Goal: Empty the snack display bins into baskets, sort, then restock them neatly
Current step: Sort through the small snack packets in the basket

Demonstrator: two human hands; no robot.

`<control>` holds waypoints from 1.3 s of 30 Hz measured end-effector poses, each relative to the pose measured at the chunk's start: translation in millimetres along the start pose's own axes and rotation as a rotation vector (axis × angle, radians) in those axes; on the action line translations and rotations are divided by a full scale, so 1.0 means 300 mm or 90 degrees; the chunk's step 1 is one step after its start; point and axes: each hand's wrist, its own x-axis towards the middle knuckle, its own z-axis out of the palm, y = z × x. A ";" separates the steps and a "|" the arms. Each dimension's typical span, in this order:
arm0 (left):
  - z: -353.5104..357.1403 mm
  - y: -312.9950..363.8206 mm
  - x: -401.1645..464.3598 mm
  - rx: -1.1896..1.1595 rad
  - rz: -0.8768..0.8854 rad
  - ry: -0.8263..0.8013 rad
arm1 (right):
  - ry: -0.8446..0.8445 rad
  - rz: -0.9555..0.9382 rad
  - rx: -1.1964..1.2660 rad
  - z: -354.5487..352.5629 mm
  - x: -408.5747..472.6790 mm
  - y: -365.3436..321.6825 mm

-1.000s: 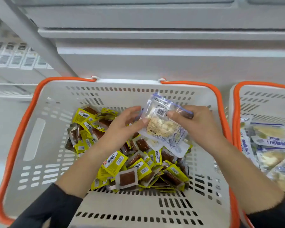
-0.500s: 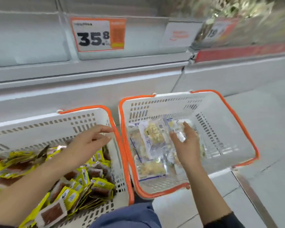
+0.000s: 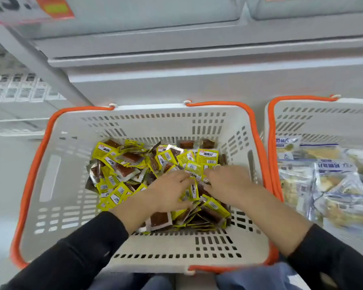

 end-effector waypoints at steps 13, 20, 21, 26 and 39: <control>0.117 0.028 0.166 0.076 -0.047 -0.046 | -0.208 0.016 -0.158 0.128 0.042 0.047; 0.044 -0.239 0.054 -0.007 -0.202 0.012 | -0.211 0.012 -0.076 0.156 0.028 0.025; 0.056 -0.274 0.018 0.000 -0.217 0.023 | -0.207 0.027 -0.014 0.163 0.034 0.017; 0.103 -0.328 -0.115 -0.112 -0.236 0.150 | -0.156 0.401 0.622 0.149 0.174 -0.018; -0.035 -0.271 -0.232 -0.538 -0.382 0.541 | -0.128 0.065 0.533 0.355 0.211 -0.372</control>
